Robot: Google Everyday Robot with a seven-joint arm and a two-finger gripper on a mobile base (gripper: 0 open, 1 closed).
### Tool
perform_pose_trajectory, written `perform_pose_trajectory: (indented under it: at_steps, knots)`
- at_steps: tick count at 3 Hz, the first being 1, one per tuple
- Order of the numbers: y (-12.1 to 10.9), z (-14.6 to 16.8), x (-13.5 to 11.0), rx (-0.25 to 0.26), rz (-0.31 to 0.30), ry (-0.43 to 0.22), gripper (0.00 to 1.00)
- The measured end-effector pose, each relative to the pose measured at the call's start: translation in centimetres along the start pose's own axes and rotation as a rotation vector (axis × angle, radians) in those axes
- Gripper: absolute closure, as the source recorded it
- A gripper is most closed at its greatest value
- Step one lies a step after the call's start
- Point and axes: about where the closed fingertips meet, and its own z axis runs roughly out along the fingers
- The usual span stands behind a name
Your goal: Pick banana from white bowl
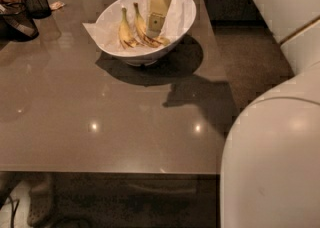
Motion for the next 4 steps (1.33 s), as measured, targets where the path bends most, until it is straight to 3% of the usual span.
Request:
perform_pose_trajectory:
  at_steps: [1, 3, 4]
  knots:
    - [-0.9, 0.8, -0.6, 0.002, 0.007, -0.056, 0.00]
    - [-2.7, 3.2, -0.7, -0.084, 0.152, -0.118, 0.01]
    - [-3.2, 4.1, -0.3, -0.116, 0.227, -0.154, 0.11]
